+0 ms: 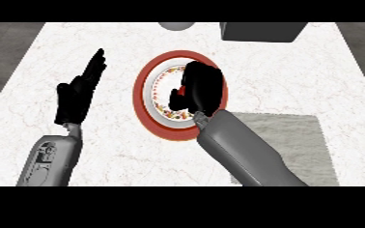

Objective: Pick the tomato from the placemat and place it in the plate

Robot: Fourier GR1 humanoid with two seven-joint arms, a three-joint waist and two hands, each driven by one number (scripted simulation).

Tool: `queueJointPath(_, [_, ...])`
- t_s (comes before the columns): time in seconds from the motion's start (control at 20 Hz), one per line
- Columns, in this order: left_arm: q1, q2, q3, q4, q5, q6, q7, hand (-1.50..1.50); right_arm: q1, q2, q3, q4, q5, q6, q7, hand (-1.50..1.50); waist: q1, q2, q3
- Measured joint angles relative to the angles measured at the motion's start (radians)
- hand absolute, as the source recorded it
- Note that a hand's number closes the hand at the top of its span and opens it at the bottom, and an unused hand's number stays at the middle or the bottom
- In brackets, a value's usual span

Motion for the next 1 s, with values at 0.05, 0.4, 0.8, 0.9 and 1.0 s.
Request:
queueJointPath(0.05, [-0.006,0.0,-0.001,-0.002,0.001,-0.002,0.005,0.0,-0.011,0.0,-0.002,0.043,-0.026,-0.027,-0.006,1.5,0.004,0.001,0.0])
queueJointPath(0.4, [-0.045,-0.014,-0.01,0.03,-0.007,-0.002,-0.002,0.0,-0.055,0.001,0.006,0.243,-0.248,-0.208,-0.058,-1.5,0.027,0.009,0.001])
queueJointPath(0.8, [-0.042,-0.007,-0.009,0.017,-0.001,-0.019,0.008,0.0,-0.079,0.001,0.026,0.306,-0.447,-0.444,-0.205,-1.5,0.038,0.01,0.002])
queueJointPath(0.9, [-0.031,-0.003,-0.002,0.026,0.001,-0.02,-0.006,0.0,-0.075,0.0,0.008,0.292,-0.469,-0.52,-0.249,-1.5,0.029,0.008,0.002])
queueJointPath(1.0, [-0.016,-0.01,-0.004,0.028,-0.004,-0.011,-0.018,0.0,-0.062,0.0,-0.003,0.276,-0.487,-0.594,-0.281,-1.5,0.02,0.005,0.002])
